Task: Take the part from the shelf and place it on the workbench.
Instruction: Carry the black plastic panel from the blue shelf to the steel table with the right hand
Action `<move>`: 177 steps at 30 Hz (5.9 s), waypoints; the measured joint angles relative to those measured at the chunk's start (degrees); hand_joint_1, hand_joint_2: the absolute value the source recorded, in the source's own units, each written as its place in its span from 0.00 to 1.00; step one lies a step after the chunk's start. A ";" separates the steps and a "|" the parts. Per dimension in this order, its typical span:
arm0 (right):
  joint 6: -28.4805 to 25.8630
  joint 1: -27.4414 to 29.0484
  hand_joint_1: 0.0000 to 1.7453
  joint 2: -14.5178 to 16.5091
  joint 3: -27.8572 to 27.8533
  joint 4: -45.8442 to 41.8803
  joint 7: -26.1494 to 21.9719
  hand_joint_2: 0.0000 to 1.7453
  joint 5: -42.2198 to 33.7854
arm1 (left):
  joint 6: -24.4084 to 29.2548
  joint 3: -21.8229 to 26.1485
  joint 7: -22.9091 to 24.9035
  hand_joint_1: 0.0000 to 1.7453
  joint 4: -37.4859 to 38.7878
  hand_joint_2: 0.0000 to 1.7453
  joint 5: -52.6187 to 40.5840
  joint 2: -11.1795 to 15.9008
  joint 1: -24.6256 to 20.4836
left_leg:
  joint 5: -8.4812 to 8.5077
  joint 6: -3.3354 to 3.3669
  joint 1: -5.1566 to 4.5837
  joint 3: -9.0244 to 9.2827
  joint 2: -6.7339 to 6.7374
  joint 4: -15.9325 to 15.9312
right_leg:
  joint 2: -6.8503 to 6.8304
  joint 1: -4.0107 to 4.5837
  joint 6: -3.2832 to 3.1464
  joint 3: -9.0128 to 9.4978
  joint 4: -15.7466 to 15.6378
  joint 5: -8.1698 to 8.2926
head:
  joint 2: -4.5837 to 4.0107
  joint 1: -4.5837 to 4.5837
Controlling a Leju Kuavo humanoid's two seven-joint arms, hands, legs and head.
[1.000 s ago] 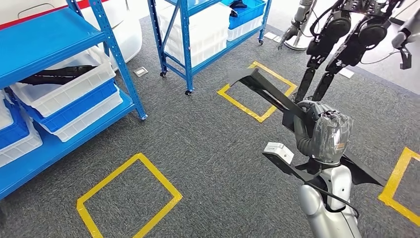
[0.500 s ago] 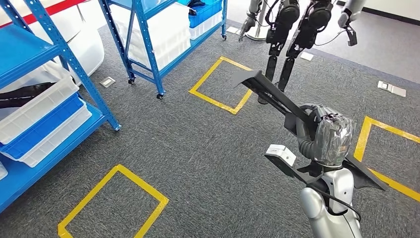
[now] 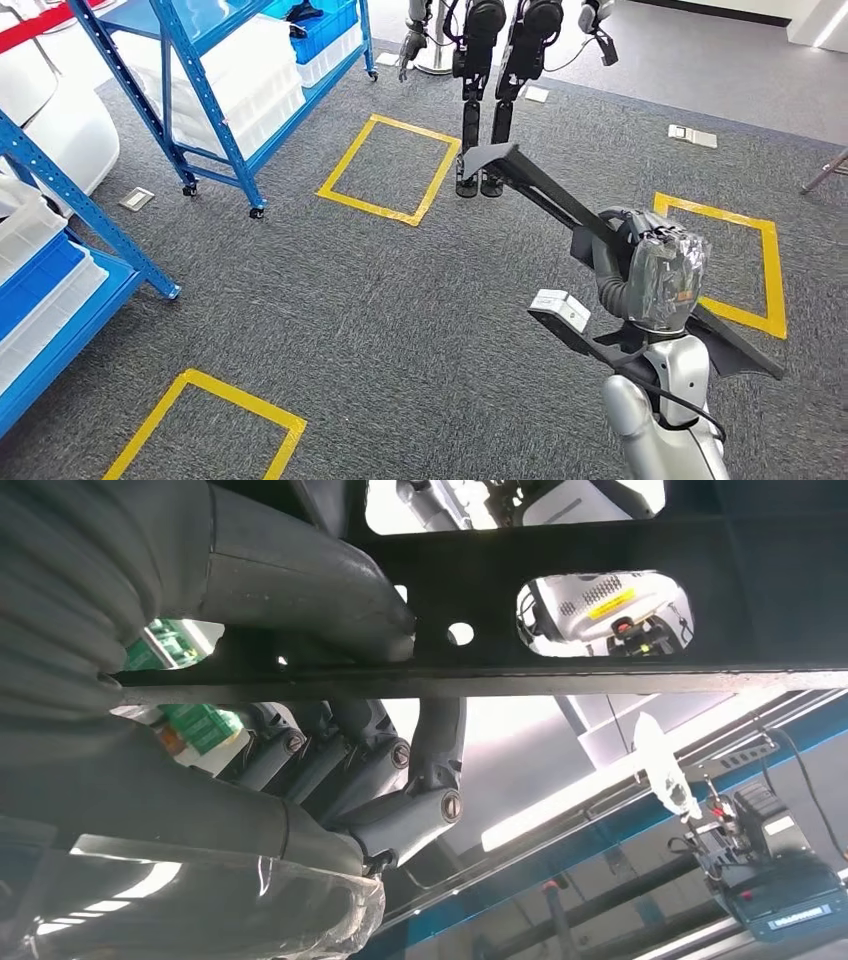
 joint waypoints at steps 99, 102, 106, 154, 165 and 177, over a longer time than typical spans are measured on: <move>-0.89 3.74 1.00 0.56 1.00 -3.77 -0.65 1.00 1.33 | -2.64 2.13 -1.57 0.00 0.01 1.00 1.48 -0.79 1.54 | 0.65 1.22 -0.43 0.35 5.12 -1.33 | -6.22 -0.29 0.80 -7.42 15.22 -6.75 | 0.01 0.10; -0.85 3.36 1.00 0.62 1.29 -3.05 -0.35 1.00 1.56 | -0.79 2.55 -1.41 0.00 0.01 1.00 1.90 -1.17 1.29 | 0.49 0.97 -0.51 0.45 7.32 -1.24 | -8.39 -0.57 1.98 -2.58 6.92 -3.74 | 0.00 0.13; -0.86 2.07 1.00 0.56 1.40 -2.43 -0.18 1.00 1.55 | 0.68 2.80 -1.20 0.00 -0.01 1.00 1.93 -2.27 0.71 | -0.05 -0.11 -0.92 0.84 9.47 -1.04 | -10.66 0.26 1.36 1.34 -0.29 -1.67 | 0.00 0.01; -0.40 -0.58 1.00 -0.08 0.82 -0.33 1.03 1.00 2.19 | -0.01 2.79 -0.37 0.00 -0.08 1.00 1.09 -2.04 0.25 | 0.35 0.29 -0.20 -0.26 1.43 -0.67 | -1.06 0.08 0.62 0.26 -0.04 -0.71 | 0.01 -0.20; -0.15 -2.03 1.00 -0.12 1.65 1.01 1.29 1.00 2.60 | -0.21 2.81 -0.50 0.00 -0.08 1.00 1.32 -2.27 0.56 | 0.74 0.42 0.26 0.14 3.93 -1.38 | -7.34 -1.37 3.97 -0.87 4.49 -3.33 | 0.00 0.63; -0.05 -3.08 1.00 -0.28 1.86 1.55 2.04 1.00 3.71 | -1.20 2.77 -0.68 0.00 -0.11 1.00 0.70 -2.01 0.42 | 3.87 2.46 0.76 5.41 4.74 -9.85 | -7.06 -1.47 1.98 0.42 2.23 -2.75 | 0.00 -0.08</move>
